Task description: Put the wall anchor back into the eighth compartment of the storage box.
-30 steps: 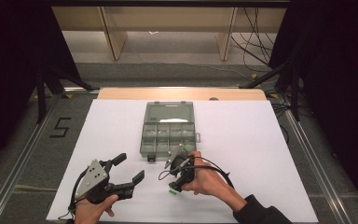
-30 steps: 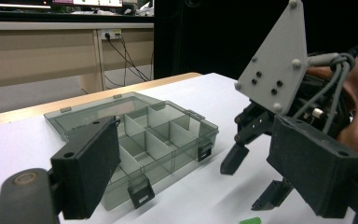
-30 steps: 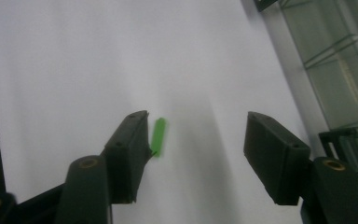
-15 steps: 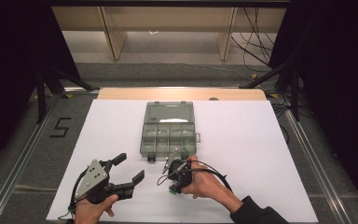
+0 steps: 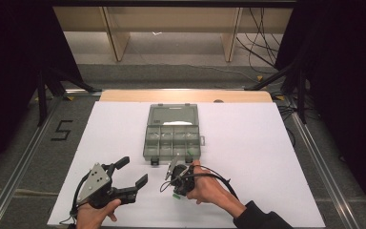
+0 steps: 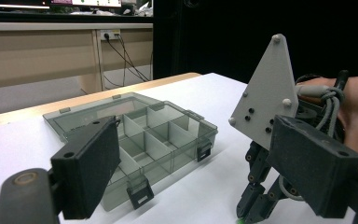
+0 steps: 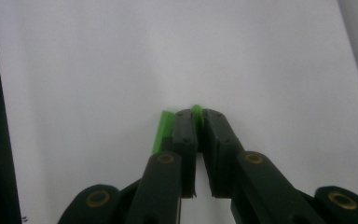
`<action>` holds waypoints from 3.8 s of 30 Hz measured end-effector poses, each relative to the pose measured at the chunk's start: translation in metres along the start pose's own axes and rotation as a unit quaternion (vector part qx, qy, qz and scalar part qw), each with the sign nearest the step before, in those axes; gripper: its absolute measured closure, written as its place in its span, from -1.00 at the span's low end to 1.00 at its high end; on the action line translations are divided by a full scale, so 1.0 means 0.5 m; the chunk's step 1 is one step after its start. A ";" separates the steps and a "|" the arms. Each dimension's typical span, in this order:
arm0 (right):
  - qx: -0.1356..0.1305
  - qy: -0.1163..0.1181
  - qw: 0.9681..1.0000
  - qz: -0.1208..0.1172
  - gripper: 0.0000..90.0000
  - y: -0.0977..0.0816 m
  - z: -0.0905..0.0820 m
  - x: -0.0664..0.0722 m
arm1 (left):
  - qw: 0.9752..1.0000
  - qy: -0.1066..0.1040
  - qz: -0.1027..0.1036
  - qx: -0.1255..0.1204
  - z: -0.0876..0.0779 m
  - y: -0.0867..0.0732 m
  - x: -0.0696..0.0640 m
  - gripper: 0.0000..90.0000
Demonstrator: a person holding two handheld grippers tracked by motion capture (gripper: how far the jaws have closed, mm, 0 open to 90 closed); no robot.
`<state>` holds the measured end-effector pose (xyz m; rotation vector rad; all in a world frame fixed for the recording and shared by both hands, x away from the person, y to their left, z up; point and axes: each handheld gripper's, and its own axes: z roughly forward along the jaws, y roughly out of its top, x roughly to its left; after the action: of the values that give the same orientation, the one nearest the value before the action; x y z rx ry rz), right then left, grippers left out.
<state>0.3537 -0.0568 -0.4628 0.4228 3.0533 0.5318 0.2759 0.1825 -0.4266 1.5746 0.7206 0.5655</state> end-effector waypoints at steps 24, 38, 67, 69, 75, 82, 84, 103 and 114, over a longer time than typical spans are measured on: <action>-0.037 -0.021 0.999 0.004 0.88 -0.011 -0.062 -0.047 | 1.000 -0.001 0.000 0.000 0.001 0.000 0.000 -0.65; -0.066 -0.043 0.997 0.014 0.88 -0.023 -0.101 -0.077 | 1.000 -0.001 0.001 0.000 0.001 0.000 0.001 -0.65; -0.092 -0.086 0.991 0.035 0.87 -0.051 -0.149 -0.127 | 1.000 0.000 0.000 0.000 0.000 0.000 0.001 -0.65; -0.093 -0.091 0.991 0.038 0.87 -0.053 -0.148 -0.130 | 1.000 0.000 0.000 0.000 0.000 0.000 0.001 -0.65; -0.097 -0.102 0.989 0.039 0.87 -0.056 -0.148 -0.139 | 1.000 0.000 -0.001 0.000 0.001 0.000 0.000 -0.65; -0.103 -0.109 0.988 0.043 0.87 -0.057 -0.148 -0.150 | 1.000 0.000 -0.001 0.001 0.001 0.000 0.000 -0.65; -0.106 -0.110 0.987 0.049 0.87 -0.057 -0.147 -0.153 | 1.000 0.001 -0.003 0.001 0.001 -0.001 0.000 -0.65; -0.112 -0.122 0.985 0.055 0.87 -0.049 -0.136 -0.180 | 1.000 0.001 -0.003 0.002 0.002 -0.001 0.000 -0.65; -0.107 -0.129 0.984 0.052 0.87 -0.043 -0.115 -0.197 | 1.000 0.000 -0.001 0.003 0.002 -0.002 0.000 -0.65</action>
<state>0.4393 -0.1214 -0.4192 0.5915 2.7039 0.7380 0.2766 0.1818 -0.4275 1.5785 0.7255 0.5624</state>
